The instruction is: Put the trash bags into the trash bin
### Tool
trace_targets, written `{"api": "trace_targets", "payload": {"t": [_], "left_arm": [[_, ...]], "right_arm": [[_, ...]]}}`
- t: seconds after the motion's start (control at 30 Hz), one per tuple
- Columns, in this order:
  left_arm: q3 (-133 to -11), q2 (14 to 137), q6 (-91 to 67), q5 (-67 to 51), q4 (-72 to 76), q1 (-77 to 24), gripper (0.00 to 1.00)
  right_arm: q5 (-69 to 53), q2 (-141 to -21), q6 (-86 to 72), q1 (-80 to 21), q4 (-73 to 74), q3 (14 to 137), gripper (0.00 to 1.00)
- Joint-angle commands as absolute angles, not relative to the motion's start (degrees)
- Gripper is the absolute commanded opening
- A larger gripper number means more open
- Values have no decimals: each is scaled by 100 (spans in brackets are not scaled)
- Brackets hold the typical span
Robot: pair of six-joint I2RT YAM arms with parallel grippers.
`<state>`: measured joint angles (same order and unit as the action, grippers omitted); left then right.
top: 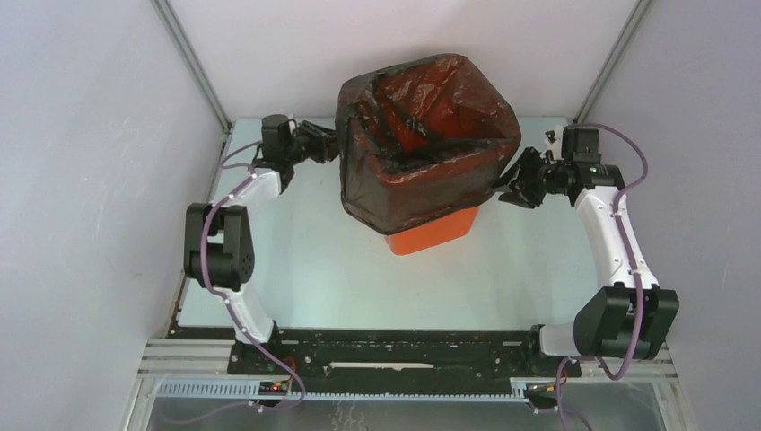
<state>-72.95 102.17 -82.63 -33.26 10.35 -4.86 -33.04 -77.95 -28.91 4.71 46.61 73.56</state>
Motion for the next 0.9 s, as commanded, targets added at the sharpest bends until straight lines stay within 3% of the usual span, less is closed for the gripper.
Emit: {"api": "trace_targets", "payload": {"t": [0.0, 0.03, 0.07, 0.4, 0.5, 0.57, 0.7, 0.87], "left_arm": [[-7262, 10278, -8310, -3472, 1468, -594, 17], [-7168, 10238, -8250, -3429, 1374, -614, 5], [-7072, 10204, -8176, -3391, 1206, -630, 1], [-6826, 9931, -6935, -3146, -252, -1147, 0], [-6346, 9567, -7024, -3046, -57, -974, 0], [-6014, 9135, -7057, -3008, 204, -650, 10], [-5887, 8469, -6875, -3251, 424, 125, 48], [-6390, 8634, -7325, -3930, 1700, 581, 82]], "right_arm": [[-3233, -7923, -2822, 364, 4379, 7505, 50], [-3192, -7961, -2821, 316, 4362, 7498, 49], [-3139, -8006, -2792, 255, 4353, 7498, 48], [-2987, -8297, -2802, -197, 4182, 7219, 46], [-2934, -8226, -2723, -88, 4357, 7216, 46], [-2948, -8070, -2660, 34, 4425, 7216, 46], [-3083, -7816, -2699, 278, 4422, 7216, 47], [-3146, -7726, -2754, 230, 4512, 7216, 48]]}}
